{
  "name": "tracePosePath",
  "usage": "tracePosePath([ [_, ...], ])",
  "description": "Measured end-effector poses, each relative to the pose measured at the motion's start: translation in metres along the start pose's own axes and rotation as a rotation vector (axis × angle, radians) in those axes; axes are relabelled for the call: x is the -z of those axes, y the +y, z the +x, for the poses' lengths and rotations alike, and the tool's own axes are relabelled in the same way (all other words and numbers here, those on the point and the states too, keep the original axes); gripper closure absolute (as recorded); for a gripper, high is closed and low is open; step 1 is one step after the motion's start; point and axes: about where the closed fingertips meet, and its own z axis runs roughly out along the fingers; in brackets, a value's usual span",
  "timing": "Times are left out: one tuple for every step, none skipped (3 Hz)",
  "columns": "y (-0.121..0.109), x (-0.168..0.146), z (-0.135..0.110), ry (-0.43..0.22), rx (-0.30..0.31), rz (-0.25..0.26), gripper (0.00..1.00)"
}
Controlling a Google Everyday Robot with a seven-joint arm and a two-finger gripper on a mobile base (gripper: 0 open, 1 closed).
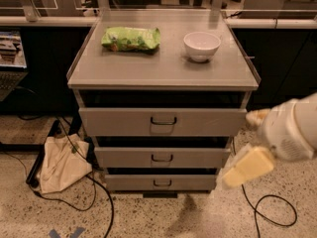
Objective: Open middle drawer
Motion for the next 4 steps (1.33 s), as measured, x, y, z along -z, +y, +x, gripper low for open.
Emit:
tracePosePath([
  [0.012,-0.070,0.020,-0.027,-0.205,-0.034,0.00],
  [-0.017,-0.134,0.022,-0.029,-0.345,0.045,0.00],
  [-0.023,-0.128,0.015,-0.061,-0.378,0.070,0.00],
  [-0.021,-0.128,0.016,-0.055,-0.369,0.065,0.19],
])
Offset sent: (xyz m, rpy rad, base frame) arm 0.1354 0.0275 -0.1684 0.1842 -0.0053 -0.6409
